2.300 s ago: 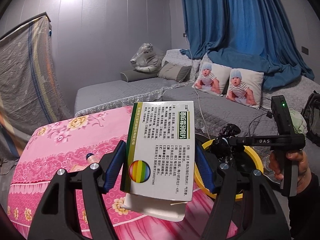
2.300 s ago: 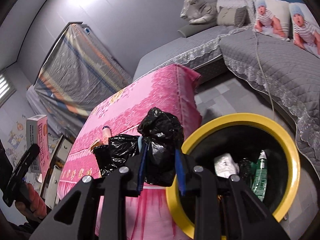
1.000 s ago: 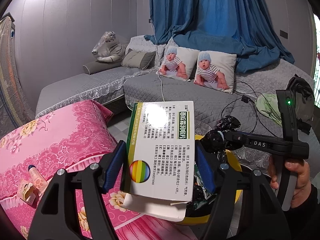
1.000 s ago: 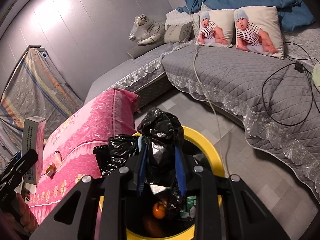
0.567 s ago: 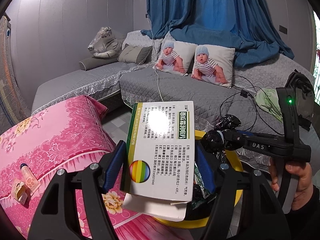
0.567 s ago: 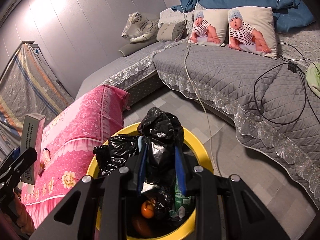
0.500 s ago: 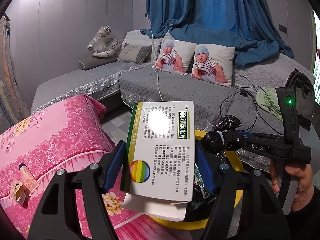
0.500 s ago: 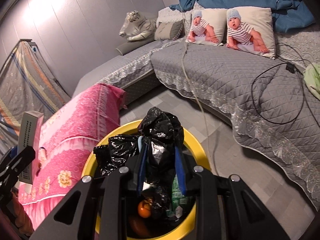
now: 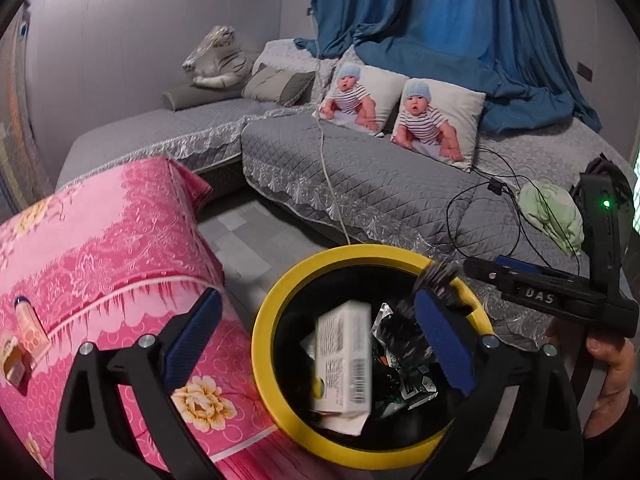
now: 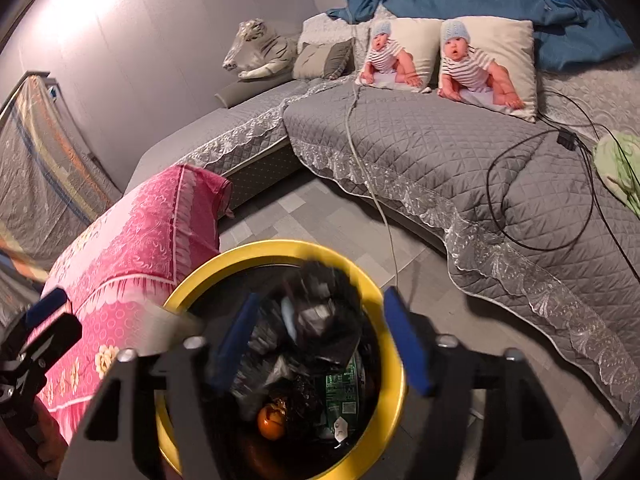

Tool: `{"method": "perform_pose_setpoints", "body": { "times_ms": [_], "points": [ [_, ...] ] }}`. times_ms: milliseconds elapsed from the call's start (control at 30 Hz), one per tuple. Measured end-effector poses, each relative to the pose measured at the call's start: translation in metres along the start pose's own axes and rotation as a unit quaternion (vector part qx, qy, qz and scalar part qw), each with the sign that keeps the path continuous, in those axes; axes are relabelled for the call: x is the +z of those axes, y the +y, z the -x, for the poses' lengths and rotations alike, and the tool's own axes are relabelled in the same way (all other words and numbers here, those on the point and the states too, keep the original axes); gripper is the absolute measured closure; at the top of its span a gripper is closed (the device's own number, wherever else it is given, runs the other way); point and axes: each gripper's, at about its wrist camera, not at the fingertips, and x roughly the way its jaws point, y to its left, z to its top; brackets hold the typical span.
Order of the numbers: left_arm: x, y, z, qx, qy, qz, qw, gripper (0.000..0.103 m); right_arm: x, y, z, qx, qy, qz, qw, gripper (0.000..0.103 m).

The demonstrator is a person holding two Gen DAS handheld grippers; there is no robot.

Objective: Collect trash
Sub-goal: 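Open both tools to drop the medicine box and black bag into the bin, then grasp the pink children's milk box with the right tool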

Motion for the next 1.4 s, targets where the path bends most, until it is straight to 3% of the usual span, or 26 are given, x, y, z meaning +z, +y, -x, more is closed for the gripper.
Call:
{"method": "perform_pose_setpoints", "body": {
  "times_ms": [133,267,433,567,633,700,733,767,800,900,1000,1133,1200,1400],
  "points": [
    [-0.004,0.026,0.005,-0.005,0.013,0.044,0.9989,0.009,0.000,-0.007,0.000,0.000,0.004,-0.015,1.000,0.040],
    [-0.013,0.058,0.037,0.026,-0.020,0.043,0.9985,0.008,0.002,0.010,0.003,0.019,0.003,0.008,1.000,0.040],
    [-0.040,0.119,0.094,0.070,-0.038,0.079,0.9937,0.008,0.009,0.068,0.004,0.066,0.007,0.070,0.995,0.040],
    [-0.080,0.168,0.145,0.133,-0.053,0.127,0.9815,0.008,0.008,0.142,-0.007,0.142,0.034,0.136,0.980,0.040],
    [-0.103,0.190,0.172,0.167,-0.057,0.154,0.9722,0.008,0.002,0.190,-0.010,0.183,0.048,0.189,0.964,0.040],
    [-0.123,0.210,0.194,0.191,-0.060,0.183,0.9626,0.008,-0.009,0.240,-0.012,0.226,0.065,0.249,0.940,0.040],
    [-0.134,0.221,0.205,0.200,-0.063,0.200,0.9570,0.008,-0.017,0.276,-0.013,0.258,0.077,0.292,0.918,0.040],
    [-0.144,0.230,0.215,0.209,-0.063,0.216,0.9517,0.009,-0.024,0.296,-0.012,0.274,0.083,0.316,0.905,0.039],
    [-0.150,0.237,0.221,0.214,-0.063,0.227,0.9479,0.009,-0.033,0.328,-0.012,0.297,0.092,0.354,0.882,0.033],
    [-0.174,0.260,0.247,0.229,-0.079,0.259,0.9350,0.009,-0.050,0.401,-0.021,0.329,0.119,0.440,0.827,0.030],
    [-0.188,0.275,0.266,0.247,-0.094,0.277,0.9239,0.009,-0.059,0.465,-0.045,0.338,0.172,0.485,0.788,0.030],
    [-0.203,0.283,0.278,0.247,-0.103,0.294,0.9177,0.009,-0.071,0.518,-0.077,0.307,0.219,0.520,0.766,0.030],
    [-0.208,0.288,0.281,0.247,-0.105,0.298,0.9159,0.009,-0.077,0.537,-0.090,0.296,0.242,0.527,0.759,0.024],
    [-0.219,0.299,0.281,0.245,-0.102,0.316,0.9110,0.009,-0.110,0.565,-0.119,0.250,0.268,0.563,0.741,0.020]
  ]
}}
